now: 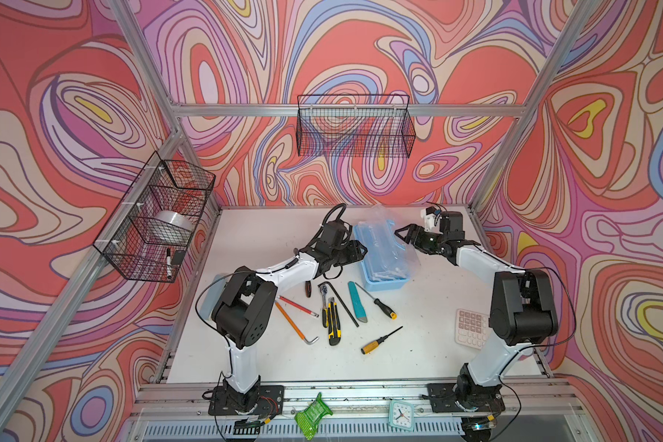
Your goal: Pack the tool kit
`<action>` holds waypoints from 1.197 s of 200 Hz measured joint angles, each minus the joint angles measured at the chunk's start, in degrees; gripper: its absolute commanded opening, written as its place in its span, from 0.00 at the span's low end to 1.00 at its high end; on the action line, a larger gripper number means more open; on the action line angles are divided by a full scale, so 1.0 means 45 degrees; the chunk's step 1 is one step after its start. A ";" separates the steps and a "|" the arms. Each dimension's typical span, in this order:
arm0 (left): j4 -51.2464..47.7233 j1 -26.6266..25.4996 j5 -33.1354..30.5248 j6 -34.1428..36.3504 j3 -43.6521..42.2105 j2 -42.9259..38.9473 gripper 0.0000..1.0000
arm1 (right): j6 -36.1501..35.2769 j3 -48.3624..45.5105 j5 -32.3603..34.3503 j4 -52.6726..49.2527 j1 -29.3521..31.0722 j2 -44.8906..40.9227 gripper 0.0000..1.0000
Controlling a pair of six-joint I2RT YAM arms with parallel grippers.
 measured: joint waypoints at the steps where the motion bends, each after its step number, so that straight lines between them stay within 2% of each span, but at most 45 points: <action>1: 0.0024 0.0000 0.0000 -0.0015 0.0000 -0.0005 0.54 | 0.0015 -0.0010 -0.0015 0.0010 -0.0005 -0.0005 0.51; 89: 0.2531 0.0024 0.1540 -0.2152 0.0005 -0.0379 0.55 | 0.1316 -0.0665 -0.0573 0.1122 -0.0005 -0.0121 0.51; 144: 0.3803 0.0015 0.2429 -0.3249 0.0476 0.0389 0.54 | 0.2312 -0.1180 -0.0855 0.2176 -0.0005 -0.0121 0.51; 206: 0.4352 -0.0131 0.3084 -0.3973 0.1909 0.1681 0.42 | 0.3084 -0.1360 -0.0840 0.2696 -0.0029 -0.0121 0.53; 239: 0.4464 -0.0117 0.3240 -0.4357 0.2633 0.2249 0.29 | 0.3633 -0.1540 -0.0636 0.3230 -0.0204 -0.0121 0.56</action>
